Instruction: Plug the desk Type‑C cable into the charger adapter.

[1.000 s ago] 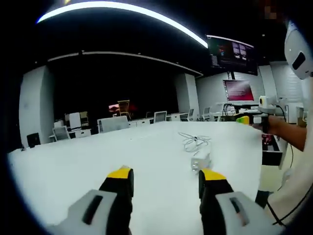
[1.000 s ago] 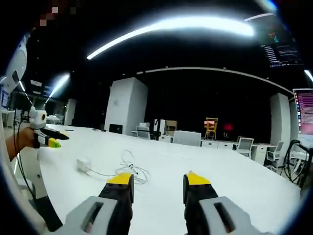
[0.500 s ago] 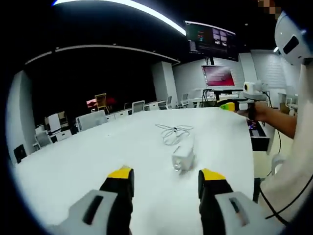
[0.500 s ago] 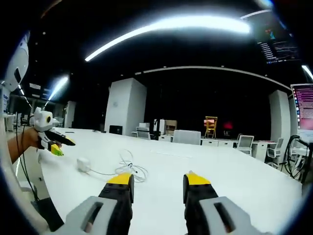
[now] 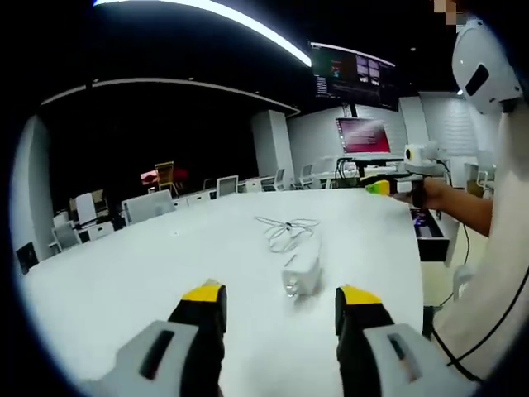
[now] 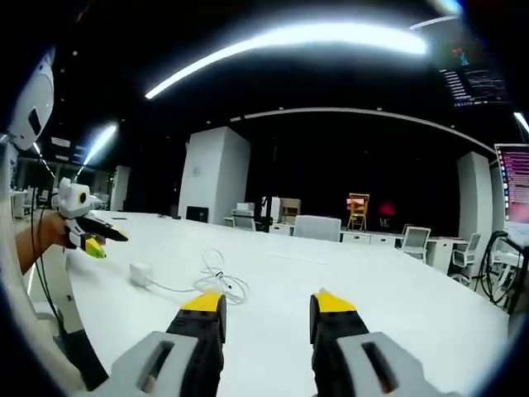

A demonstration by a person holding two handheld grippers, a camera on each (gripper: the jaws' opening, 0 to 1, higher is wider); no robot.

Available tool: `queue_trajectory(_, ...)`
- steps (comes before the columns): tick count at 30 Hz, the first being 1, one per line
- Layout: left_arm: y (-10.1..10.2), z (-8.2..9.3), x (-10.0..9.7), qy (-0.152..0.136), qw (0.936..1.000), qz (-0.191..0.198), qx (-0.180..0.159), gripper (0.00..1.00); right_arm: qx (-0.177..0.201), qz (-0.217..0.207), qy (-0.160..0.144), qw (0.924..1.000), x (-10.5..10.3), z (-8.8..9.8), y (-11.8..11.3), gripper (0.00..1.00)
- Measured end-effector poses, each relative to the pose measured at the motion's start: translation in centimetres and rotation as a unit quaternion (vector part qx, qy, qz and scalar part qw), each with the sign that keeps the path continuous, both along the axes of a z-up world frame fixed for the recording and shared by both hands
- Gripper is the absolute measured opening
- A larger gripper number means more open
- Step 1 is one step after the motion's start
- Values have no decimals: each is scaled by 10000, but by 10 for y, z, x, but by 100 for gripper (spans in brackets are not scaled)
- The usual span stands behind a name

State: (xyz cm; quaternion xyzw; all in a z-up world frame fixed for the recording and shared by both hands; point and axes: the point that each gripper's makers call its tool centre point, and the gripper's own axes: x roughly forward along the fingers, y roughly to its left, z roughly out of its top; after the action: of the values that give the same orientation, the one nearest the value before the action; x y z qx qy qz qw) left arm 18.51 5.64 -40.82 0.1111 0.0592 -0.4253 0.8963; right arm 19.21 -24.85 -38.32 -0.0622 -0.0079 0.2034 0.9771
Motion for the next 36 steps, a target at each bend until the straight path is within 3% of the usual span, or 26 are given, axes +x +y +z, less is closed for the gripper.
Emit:
queue_trajectory(5,-22,-8,12,114,9997,-202,27,53,18,-11,7,10000,-4,-2,1,41)
queue_trajectory(8,-41,-20,28,184,9992,-195,285,51,30,-1,21,10000,-4,-3,1,42)
queue_trajectory(9,-52,-29,30,219,9978,-364,506,50,10,-3,25,10000,-4,-3,1,42)
queue_trajectory(11,-70,-43,33,358,9937,-579,885,34,-29,-40,7,10000,-4,-1,0,42)
queue_trajectory(14,-84,-39,43,274,9949,-544,803,29,-99,-144,-47,9998,-7,2,-7,42)
queue_trajectory(19,-85,-32,68,431,9957,-424,709,26,-74,-278,-43,9996,-11,1,-18,41)
queue_trajectory(28,-80,-10,133,253,9972,-153,690,25,-75,-314,28,9995,-13,-7,-18,41)
queue_trajectory(31,-81,-16,153,367,9970,-126,671,25,-130,-262,78,9995,-11,-9,-12,41)
queue_trajectory(36,-79,-23,164,329,9967,-96,730,26,-230,-258,81,9994,-11,-8,-8,41)
